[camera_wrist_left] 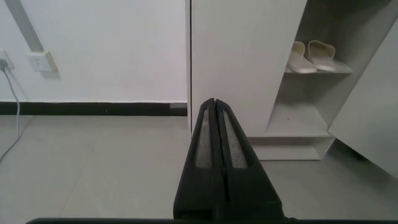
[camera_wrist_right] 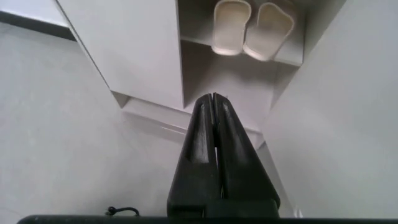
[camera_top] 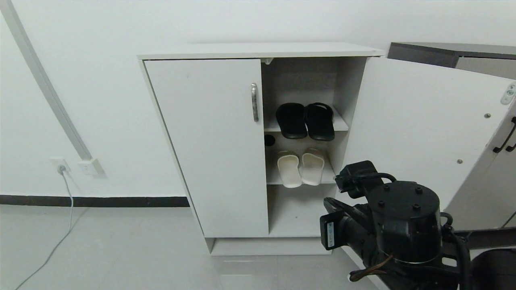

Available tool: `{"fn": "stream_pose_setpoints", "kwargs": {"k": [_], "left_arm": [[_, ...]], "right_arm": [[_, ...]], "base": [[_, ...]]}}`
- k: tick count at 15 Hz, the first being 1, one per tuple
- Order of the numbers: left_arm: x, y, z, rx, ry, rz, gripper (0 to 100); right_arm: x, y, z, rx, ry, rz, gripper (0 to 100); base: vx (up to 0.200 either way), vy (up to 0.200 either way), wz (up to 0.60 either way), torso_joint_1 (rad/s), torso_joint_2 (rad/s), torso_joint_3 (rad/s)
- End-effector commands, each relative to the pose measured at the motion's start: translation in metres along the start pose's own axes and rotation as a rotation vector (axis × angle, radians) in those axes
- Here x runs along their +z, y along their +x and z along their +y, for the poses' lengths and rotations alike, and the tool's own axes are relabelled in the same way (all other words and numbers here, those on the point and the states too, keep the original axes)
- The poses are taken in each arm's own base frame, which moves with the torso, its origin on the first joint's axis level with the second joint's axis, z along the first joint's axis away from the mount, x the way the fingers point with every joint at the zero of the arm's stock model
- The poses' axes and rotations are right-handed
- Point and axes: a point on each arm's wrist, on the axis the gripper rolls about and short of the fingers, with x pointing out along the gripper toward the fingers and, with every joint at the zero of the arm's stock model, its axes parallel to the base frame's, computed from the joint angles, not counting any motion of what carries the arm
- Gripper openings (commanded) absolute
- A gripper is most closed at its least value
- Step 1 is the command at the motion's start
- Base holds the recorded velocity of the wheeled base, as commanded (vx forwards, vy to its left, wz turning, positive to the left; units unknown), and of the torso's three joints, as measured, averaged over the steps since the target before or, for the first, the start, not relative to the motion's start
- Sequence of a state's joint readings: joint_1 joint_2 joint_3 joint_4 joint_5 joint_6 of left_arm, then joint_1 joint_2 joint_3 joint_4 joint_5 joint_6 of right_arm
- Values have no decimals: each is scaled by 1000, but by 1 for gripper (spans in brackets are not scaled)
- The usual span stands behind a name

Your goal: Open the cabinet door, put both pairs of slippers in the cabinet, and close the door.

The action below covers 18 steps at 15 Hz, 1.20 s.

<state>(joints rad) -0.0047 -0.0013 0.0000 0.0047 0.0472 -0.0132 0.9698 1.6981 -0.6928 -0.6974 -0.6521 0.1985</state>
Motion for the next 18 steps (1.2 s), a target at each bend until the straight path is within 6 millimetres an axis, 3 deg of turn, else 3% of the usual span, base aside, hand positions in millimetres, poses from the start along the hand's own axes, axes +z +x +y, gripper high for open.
{"fn": "stream_pose_setpoints", "kwargs": {"k": [1, 10, 18], "left_arm": [[0, 0, 0, 0, -1, 1, 0], [0, 0, 0, 0, -2, 0, 0], [0, 0, 0, 0, -4, 0, 0]], "right_arm": [[-2, 0, 1, 2, -4, 4, 0], [-2, 0, 0, 3, -7, 8, 0], [-3, -1, 0, 1, -9, 10, 0]], "base": [[0, 0, 0, 0, 0, 0], [0, 0, 0, 0, -13, -13], [0, 0, 0, 43, -387, -345]]}}
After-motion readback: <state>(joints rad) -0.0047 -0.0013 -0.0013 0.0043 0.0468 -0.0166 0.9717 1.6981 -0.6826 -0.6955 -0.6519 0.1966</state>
